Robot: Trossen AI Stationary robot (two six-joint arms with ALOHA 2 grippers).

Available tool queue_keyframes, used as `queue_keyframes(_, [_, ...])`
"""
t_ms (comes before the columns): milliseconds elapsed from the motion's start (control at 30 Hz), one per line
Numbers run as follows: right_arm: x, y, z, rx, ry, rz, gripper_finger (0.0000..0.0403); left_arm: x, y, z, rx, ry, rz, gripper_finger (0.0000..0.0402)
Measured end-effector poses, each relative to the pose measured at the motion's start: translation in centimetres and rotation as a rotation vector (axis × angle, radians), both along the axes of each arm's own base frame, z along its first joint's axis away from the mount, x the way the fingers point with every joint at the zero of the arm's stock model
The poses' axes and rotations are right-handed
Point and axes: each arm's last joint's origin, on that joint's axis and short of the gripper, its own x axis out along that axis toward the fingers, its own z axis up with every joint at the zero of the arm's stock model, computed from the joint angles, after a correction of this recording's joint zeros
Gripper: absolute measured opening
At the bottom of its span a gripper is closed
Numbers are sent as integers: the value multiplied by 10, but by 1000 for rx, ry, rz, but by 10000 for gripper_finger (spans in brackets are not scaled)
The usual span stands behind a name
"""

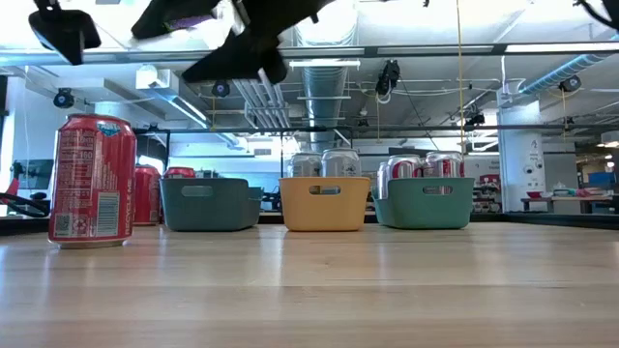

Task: Sort soda cans
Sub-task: Put the orange soda can into the blue bin

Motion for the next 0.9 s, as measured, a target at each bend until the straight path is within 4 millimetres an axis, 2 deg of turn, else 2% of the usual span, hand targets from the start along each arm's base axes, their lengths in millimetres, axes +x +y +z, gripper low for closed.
queue_keyframes(167, [26,-10,-10,6,-33,-69,368,-16,4,-4,46,6,-15,329])
queue_keyframes(233, [37,-14,-19,7,-25,-75,368,-19,6,-9,61,-11,-13,329])
queue_keyframes(367, [58,-16,-40,1,-12,-68,368,-22,8,-18,103,-22,-17,329])
queue_keyframes(533, [80,-14,-46,2,-59,-61,368,-24,8,-24,92,-11,-30,329])
queue_keyframes(667, [90,-15,-58,-5,-52,-85,368,-26,8,-23,70,-11,-44,329])
queue_keyframes(900, [91,-20,-67,-12,15,-131,368,-32,11,-21,108,-44,-86,329])
